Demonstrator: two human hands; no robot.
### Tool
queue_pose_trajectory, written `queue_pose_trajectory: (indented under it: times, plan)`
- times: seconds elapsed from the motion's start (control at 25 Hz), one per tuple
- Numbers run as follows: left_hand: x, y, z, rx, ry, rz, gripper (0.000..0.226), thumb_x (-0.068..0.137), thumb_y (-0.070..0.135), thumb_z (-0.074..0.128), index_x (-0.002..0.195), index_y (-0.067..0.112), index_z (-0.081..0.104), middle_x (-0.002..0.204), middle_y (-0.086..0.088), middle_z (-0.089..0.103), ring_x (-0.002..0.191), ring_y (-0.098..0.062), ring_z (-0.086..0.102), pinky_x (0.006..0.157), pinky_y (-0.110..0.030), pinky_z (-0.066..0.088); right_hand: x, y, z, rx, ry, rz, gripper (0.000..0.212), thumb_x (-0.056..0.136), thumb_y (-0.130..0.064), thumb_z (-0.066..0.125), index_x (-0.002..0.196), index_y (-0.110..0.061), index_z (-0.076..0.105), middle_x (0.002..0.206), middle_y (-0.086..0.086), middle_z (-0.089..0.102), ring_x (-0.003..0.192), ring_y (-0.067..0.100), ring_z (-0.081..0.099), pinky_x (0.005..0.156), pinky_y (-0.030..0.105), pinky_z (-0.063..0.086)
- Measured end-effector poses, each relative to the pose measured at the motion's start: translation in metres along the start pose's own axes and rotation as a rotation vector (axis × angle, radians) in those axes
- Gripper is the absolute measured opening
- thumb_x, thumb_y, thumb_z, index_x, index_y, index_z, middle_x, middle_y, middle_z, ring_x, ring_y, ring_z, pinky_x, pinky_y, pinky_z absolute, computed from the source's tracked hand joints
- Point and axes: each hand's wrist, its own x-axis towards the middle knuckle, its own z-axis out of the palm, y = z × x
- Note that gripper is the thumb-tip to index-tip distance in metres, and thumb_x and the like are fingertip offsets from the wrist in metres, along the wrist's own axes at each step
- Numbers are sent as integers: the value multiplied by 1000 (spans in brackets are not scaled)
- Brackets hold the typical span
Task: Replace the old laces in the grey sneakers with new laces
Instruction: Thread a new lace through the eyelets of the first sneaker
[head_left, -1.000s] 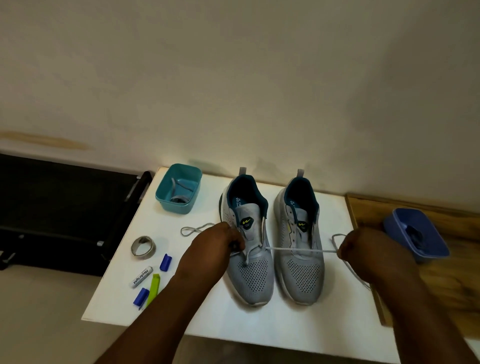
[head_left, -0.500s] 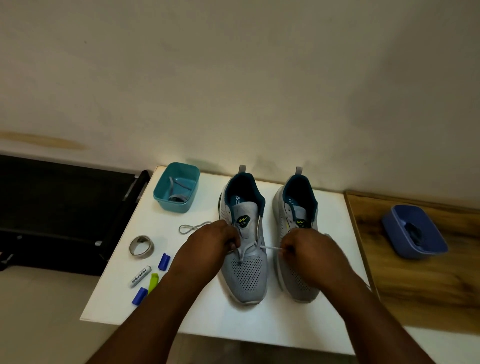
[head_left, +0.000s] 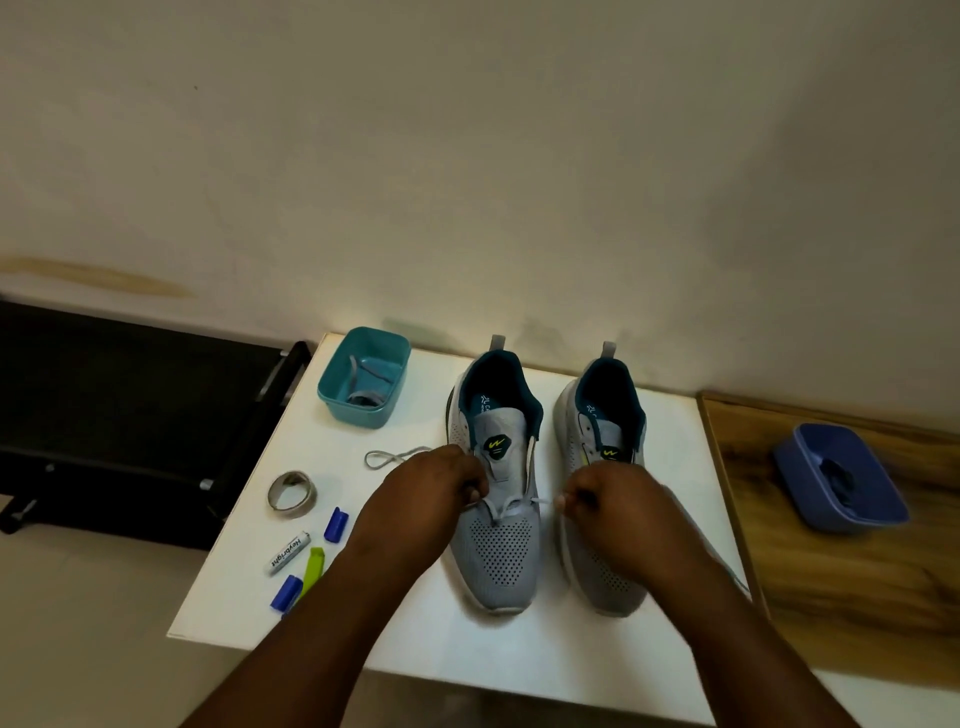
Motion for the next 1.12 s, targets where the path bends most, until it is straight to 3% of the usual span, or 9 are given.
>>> queue_pose_trajectory:
  times: [0.28, 0.44, 0.6, 0.72, 0.84, 0.96, 1.04, 1.12]
  plan:
    - [-1, 1, 1, 38, 3, -14, 18, 96, 17, 59, 104, 23, 73, 106, 1, 66, 97, -18, 61, 83, -34, 49, -2, 55, -28, -281, -65, 222, 16, 97, -31, 66, 108, -22, 73, 95, -3, 66, 87, 15, 65, 72, 25, 48]
    - [-3, 4, 4, 68, -3, 17, 17, 97, 19, 56, 107, 27, 68, 108, 4, 62, 98, -18, 60, 81, -35, 49, -1, 30, -10, -148, -22, 86, 30, 92, -48, 70, 109, -23, 71, 112, 1, 66, 92, 16, 64, 75, 26, 53]
    - [-5, -2, 6, 56, 13, 28, 15, 98, 24, 56, 108, 29, 66, 108, 6, 60, 99, -16, 58, 83, -38, 50, -2, 5, 5, -178, 114, 15, 40, 88, -60, 68, 102, -23, 69, 111, 0, 59, 91, 14, 57, 77, 27, 51]
    - [-5, 0, 8, 60, 15, 29, 16, 98, 26, 56, 111, 31, 66, 110, 6, 60, 102, -17, 58, 84, -34, 48, -9, -3, 5, -167, 260, 3, 47, 93, -59, 61, 124, -24, 60, 126, 1, 53, 107, 18, 58, 86, 31, 54]
    - [-8, 0, 9, 51, 12, 6, 24, 97, 32, 59, 121, 34, 60, 116, 8, 58, 106, -15, 56, 86, -29, 47, -11, -17, 13, -107, 149, -82, 36, 95, -54, 60, 117, -26, 68, 124, -3, 51, 115, 17, 53, 95, 33, 50]
    - [-16, 3, 6, -52, 10, -64, 49, 94, 26, 63, 137, 40, 42, 124, 10, 59, 110, -14, 60, 91, -35, 52, -10, -18, 15, -154, 111, -107, 25, 102, -41, 53, 104, -24, 72, 116, -2, 55, 111, 19, 53, 91, 33, 49]
    - [-21, 11, -2, -50, 0, -165, 59, 95, 18, 58, 144, 35, 30, 119, 6, 65, 102, -16, 65, 85, -34, 55, -14, -8, 0, -160, 108, -77, 24, 103, -40, 54, 104, -24, 72, 114, -1, 58, 104, 17, 56, 86, 31, 51]
    - [-20, 18, -16, 22, -18, -292, 54, 95, 21, 57, 142, 27, 30, 107, 0, 69, 91, -19, 65, 74, -31, 50, -20, 1, -31, -176, 68, -26, 22, 101, -39, 57, 108, -23, 72, 112, 0, 59, 95, 15, 60, 77, 27, 51]
